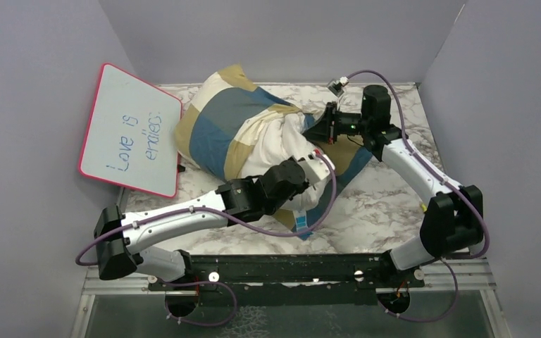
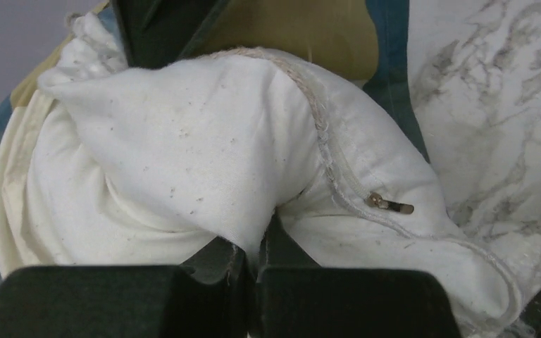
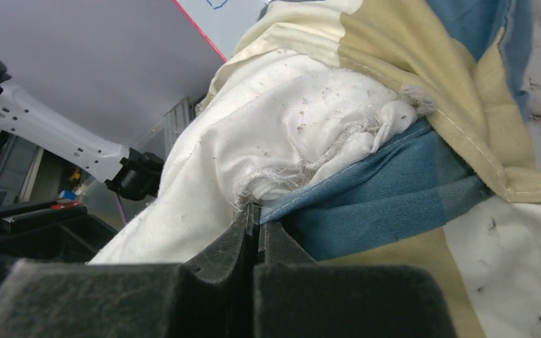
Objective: Put the pillow into the pillowcase
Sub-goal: Stuff the pillow into the pillowcase.
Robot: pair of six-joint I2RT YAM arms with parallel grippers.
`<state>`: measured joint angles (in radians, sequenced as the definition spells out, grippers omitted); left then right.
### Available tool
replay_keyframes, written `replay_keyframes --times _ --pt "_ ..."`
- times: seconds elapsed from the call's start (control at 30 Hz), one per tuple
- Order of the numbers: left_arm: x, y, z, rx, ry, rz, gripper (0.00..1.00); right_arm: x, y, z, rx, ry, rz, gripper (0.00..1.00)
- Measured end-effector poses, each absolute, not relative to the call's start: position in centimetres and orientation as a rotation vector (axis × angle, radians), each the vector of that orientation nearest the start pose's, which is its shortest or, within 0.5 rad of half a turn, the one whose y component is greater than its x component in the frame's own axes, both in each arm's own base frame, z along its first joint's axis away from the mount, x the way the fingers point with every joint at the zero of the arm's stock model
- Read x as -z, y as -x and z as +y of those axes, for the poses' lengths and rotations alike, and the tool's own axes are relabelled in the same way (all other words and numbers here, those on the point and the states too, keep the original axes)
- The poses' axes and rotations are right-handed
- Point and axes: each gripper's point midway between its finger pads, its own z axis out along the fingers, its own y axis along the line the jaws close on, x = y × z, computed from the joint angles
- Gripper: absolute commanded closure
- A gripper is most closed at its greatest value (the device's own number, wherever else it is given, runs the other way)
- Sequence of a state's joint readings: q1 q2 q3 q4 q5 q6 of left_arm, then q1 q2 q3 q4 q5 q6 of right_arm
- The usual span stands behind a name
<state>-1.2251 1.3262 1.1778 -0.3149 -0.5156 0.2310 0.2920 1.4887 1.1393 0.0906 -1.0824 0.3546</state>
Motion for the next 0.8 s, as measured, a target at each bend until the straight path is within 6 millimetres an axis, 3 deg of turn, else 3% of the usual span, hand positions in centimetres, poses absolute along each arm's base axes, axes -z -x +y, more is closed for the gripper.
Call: replay_keyframes --times 0.07,0.23,0.37,0.57,0.8 --pt "-25.6 -23.4 -32.7 0.127 -1.016 1.694 1.00 -27.0 -32.6 26.6 -1.396 0.756 1.796 1.00" --pt "-24.3 -32.3 -29.3 0.177 -0.773 1.842 1.00 -23.0 -37.1 26.4 -1.248 0.697 1.919 1.00" --pt "-21.8 -36.6 -27.7 0.299 -0.654 1.928 1.00 -20.3 -39.7 25.7 -1.114 0.678 2.027 1.00" --pt "-19.6 -40.4 -26.8 0.509 -0.539 1.978 1.00 -18.6 -42.2 24.2 -0.964 0.657 2.084 0.97" --pt "-17.7 -43.3 -27.0 0.701 -0.491 1.976 1.00 -17.9 -44.4 21.6 -0.835 0.499 2.145 0.77"
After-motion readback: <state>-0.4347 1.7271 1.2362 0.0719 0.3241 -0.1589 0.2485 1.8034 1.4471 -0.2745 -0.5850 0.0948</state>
